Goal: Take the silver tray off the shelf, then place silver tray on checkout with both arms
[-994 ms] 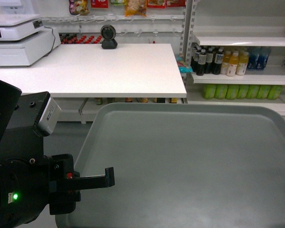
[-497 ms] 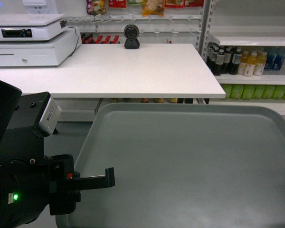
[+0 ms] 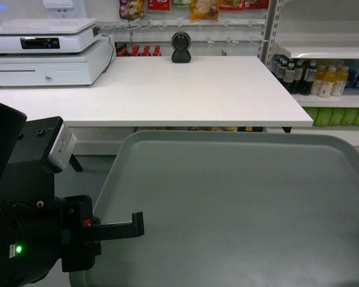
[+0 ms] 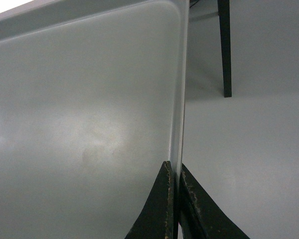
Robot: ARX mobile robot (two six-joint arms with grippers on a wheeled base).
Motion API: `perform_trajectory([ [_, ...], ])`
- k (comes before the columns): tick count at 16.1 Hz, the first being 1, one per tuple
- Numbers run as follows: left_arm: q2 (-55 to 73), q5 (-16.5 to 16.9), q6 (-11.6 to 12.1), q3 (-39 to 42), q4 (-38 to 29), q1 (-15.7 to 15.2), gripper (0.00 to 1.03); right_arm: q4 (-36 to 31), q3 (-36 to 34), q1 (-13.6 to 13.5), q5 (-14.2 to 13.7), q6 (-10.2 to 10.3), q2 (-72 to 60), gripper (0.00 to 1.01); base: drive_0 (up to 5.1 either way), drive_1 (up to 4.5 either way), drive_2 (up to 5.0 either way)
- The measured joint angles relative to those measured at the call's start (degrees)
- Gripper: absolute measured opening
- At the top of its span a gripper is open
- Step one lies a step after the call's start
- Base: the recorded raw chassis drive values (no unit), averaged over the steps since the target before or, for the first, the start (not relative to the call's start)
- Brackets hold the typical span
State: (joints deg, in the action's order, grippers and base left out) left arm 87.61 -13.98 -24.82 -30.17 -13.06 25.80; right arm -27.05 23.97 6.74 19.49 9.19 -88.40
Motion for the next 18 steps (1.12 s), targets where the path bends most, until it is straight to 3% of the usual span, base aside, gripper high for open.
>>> perform_trajectory([
  [2, 0.02, 0.02, 0.0, 0.0, -0.17, 0.0, 0.03, -0.02, 0.0, 0.0, 0.0, -0.02, 0.0, 0.03, -5.1, 2.32, 2.3],
  [18, 0.09, 0.0, 0.0, 0.0, -0.07, 0.0, 0.03, 0.0, 0.0, 0.0, 0.0, 0.0, -0.07, 0.03, 0.1, 4.26, -4.1],
])
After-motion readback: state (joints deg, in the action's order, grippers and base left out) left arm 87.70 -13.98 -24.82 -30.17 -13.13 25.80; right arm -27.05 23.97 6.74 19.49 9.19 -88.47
